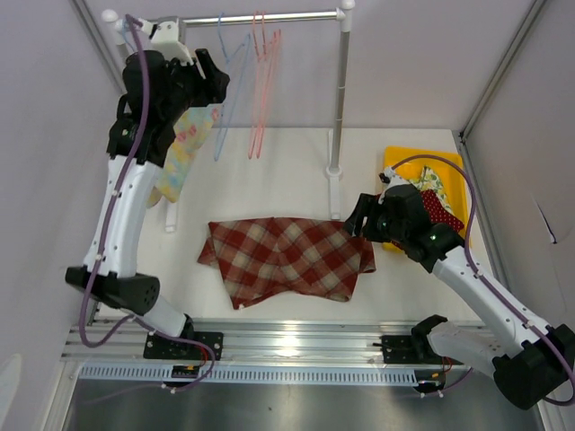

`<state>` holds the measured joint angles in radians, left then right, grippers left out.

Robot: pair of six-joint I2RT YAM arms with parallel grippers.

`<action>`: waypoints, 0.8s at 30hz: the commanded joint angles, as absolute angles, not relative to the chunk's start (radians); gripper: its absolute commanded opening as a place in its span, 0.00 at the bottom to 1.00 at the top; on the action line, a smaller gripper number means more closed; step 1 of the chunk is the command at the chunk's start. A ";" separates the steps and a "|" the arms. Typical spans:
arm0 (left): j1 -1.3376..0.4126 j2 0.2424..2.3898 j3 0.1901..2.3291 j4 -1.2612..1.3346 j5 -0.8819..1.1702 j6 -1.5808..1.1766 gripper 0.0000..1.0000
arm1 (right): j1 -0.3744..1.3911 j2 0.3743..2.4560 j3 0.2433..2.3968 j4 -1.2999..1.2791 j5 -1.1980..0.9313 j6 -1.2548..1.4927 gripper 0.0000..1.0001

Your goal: Place the skirt on the hanger

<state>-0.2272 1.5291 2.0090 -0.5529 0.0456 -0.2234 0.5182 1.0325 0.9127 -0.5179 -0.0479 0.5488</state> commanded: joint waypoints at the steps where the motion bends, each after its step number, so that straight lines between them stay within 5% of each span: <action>1: -0.221 1.612 2.120 -0.598 0.012 -0.153 0.67 | 0.509 1.043 0.977 -0.509 -0.066 0.522 0.66; 13: -0.222 1.767 2.223 -0.598 -0.012 -0.124 0.59 | 0.502 1.066 0.982 -0.491 -0.078 0.508 0.64; 24: -0.224 1.764 2.207 -0.594 -0.008 -0.121 0.26 | 0.500 1.060 0.977 -0.491 -0.087 0.511 0.61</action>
